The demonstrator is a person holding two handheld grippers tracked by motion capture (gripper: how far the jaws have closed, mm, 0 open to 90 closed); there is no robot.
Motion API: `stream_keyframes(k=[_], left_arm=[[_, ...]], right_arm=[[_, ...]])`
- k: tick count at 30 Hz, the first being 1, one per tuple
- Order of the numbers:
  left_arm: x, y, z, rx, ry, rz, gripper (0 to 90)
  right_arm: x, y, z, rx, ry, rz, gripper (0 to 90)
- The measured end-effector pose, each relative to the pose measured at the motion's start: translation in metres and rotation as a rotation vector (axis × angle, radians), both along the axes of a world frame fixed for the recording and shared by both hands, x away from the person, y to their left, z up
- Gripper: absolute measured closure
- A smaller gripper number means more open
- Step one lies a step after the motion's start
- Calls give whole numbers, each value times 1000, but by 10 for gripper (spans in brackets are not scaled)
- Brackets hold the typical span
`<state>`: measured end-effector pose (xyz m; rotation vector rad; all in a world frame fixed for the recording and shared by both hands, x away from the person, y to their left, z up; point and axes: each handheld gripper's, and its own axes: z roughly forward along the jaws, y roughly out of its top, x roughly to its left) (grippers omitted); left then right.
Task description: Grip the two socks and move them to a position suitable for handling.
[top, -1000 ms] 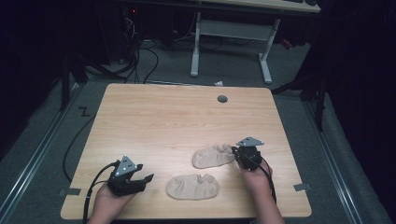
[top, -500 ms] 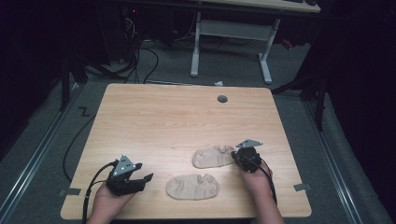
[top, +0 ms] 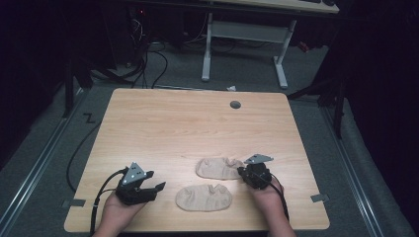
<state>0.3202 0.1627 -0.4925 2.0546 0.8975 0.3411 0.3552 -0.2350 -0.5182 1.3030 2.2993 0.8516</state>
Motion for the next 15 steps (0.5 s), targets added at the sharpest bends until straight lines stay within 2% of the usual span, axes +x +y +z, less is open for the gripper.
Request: stream_keyframes(k=[15], left_arm=[[0, 0, -3, 8, 14, -5, 393]], right_arm=[[-2, 33, -1, -25, -20, 102, 895]])
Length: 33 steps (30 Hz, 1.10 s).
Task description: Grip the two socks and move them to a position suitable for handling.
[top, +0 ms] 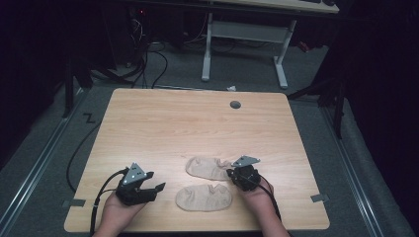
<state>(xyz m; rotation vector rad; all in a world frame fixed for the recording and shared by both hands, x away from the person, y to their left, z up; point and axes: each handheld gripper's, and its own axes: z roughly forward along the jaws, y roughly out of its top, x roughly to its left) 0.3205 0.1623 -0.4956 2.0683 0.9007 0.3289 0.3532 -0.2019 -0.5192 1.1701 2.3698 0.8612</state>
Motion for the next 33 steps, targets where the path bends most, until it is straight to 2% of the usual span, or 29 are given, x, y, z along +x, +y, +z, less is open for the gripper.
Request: stream_keyframes(k=[6, 15, 20, 22, 23, 24, 26, 29, 32, 33], left_arm=[[1, -9, -5, 14, 12, 6, 405], [20, -38, -18, 40, 24, 29, 431], [34, -44, -19, 5, 34, 62, 445], [38, -44, -20, -9, 39, 68, 453], [41, -45, -22, -12, 45, 71, 455], [43, -45, -22, -12, 49, 71, 459], [46, -47, -22, -5, 51, 67, 460], [50, -50, -20, -29, 46, 73, 467], [53, -55, -20, -3, 31, 65, 469], [54, -56, -21, 1, 31, 66, 474]], right_arm=[[6, 10, -3, 10, -21, 27, 895], [15, 16, -4, 19, -37, 31, 893], [18, 15, -4, 25, -38, 36, 869], [18, 13, -2, 20, -54, 31, 855], [17, 11, 1, 31, -69, 22, 850], [15, 5, 7, 63, -87, -5, 838], [13, -1, 10, 83, -94, -34, 814], [12, -12, 11, 108, -93, -70, 781], [12, -16, 9, 104, -91, -89, 732], [14, -16, 9, 117, -92, -98, 699]])
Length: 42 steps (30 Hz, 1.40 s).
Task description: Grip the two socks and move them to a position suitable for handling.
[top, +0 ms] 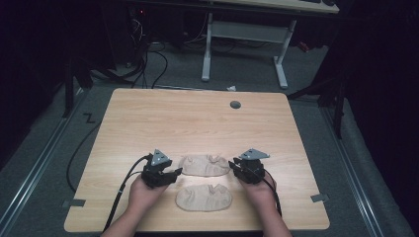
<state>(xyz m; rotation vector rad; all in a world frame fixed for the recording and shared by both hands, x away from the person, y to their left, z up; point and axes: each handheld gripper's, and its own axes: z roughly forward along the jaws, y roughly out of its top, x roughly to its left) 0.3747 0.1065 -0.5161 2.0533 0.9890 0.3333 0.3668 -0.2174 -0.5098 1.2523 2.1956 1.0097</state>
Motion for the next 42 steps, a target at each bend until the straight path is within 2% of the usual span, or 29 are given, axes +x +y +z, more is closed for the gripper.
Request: stream_keyframes(k=[4, 7, 12, 15, 18, 19, 22, 25, 29, 31, 33, 34, 36, 37, 42], left_arm=[[3, 0, 0, -7, 3, 7, 478], [6, -2, 1, 6, -6, 10, 468], [14, -7, 1, -8, -3, 9, 474], [20, -13, -3, -16, 20, -10, 515], [21, -17, -6, 17, 7, -2, 561], [23, -16, -7, 14, 24, 5, 571], [23, -16, -9, 35, 28, 1, 615], [23, -19, -12, 53, 39, -8, 675], [23, -19, -12, 32, 53, -25, 798], [22, -20, -12, 38, 40, -23, 853], [20, -20, -10, 43, 24, -19, 863], [19, -20, -8, 44, 1, -15, 864], [18, -20, -6, 37, -5, -12, 866], [17, -19, -5, 39, -18, -12, 866], [15, -20, -3, 28, -33, -21, 866]], right_arm=[[3, 3, -2, 8, 3, -8, 662], [7, 6, -6, 22, 35, -7, 604], [8, 7, -8, 20, 49, -2, 583], [9, 10, -11, 0, 51, 5, 631], [12, 12, -14, 1, 71, 1, 650], [12, 13, -15, 3, 72, 5, 650], [13, 14, -18, 4, 77, 2, 664], [12, 17, -18, 2, 75, 8, 748], [11, 20, -17, -11, 75, 27, 841], [10, 21, -16, -21, 71, 31, 851], [7, 22, -12, -22, 49, 33, 851], [7, 21, -11, -23, 37, 37, 851], [5, 21, -9, -19, 30, 34, 851], [4, 21, -7, -20, 6, 39, 851], [2, 21, -5, -24, -7, 38, 851]])
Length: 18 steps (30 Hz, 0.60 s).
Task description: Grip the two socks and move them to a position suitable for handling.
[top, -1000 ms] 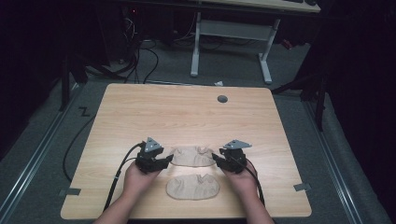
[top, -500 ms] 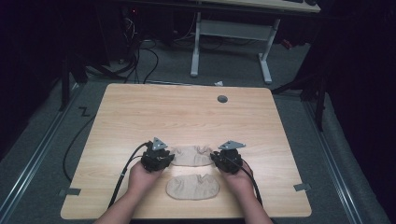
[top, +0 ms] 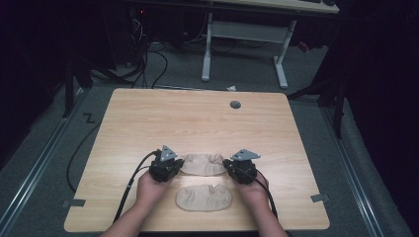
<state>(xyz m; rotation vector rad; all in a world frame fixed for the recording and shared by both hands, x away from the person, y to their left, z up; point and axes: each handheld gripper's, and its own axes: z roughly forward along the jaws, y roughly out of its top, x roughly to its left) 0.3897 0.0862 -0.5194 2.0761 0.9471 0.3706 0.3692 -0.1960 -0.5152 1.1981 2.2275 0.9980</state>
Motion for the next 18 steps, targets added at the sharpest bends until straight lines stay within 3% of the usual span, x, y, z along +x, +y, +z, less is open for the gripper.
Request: stream_keyframes(k=[18], left_arm=[[-10, 4, 15, -31, -50, 3, 868]], right_arm=[[-7, 0, 11, 26, -37, -29, 852]])
